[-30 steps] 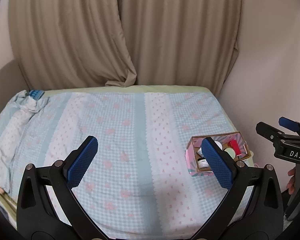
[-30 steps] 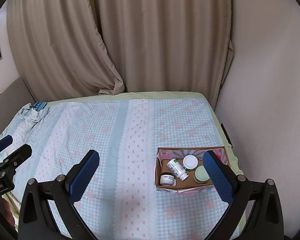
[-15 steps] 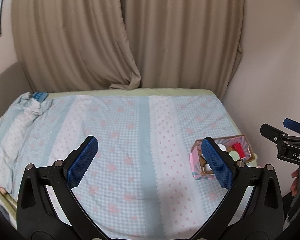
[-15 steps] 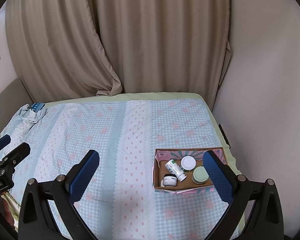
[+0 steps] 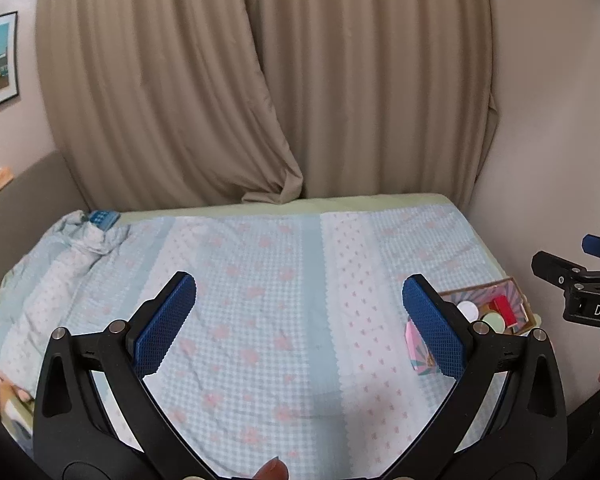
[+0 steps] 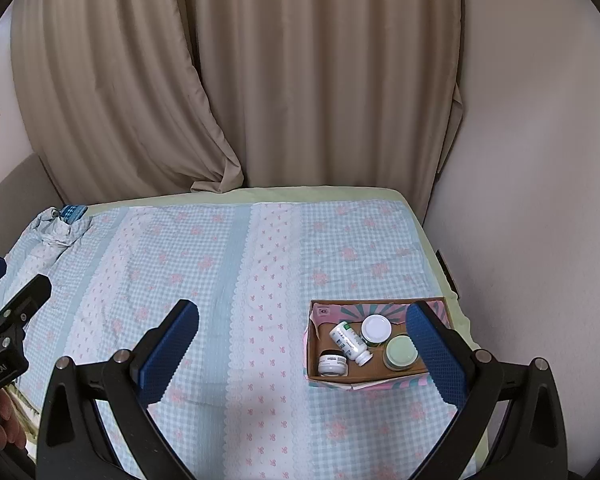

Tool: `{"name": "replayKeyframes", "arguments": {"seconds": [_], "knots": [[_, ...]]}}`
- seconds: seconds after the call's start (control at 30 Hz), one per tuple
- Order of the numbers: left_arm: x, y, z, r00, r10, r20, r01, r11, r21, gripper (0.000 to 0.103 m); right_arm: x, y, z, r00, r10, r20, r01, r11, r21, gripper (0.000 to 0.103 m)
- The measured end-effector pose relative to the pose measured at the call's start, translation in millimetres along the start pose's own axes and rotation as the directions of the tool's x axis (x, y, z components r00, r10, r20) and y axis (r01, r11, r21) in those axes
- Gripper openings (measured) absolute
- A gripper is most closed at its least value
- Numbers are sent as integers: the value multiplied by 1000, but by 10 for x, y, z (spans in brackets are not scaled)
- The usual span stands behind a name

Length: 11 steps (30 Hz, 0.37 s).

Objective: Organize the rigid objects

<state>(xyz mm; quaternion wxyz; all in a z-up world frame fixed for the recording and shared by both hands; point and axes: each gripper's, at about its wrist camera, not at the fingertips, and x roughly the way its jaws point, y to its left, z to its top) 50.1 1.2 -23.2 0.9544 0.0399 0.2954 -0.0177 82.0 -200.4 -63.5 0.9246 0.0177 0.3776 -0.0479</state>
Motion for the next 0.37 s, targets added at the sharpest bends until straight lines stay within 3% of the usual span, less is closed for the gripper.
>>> {"name": "replayKeyframes", "arguments": {"seconds": [0.37], "knots": [[-4,83,-3,999,-49,13,49,999,-20,103,31,-6,28,1000,1,0,-1,1000,-3,103]]}}
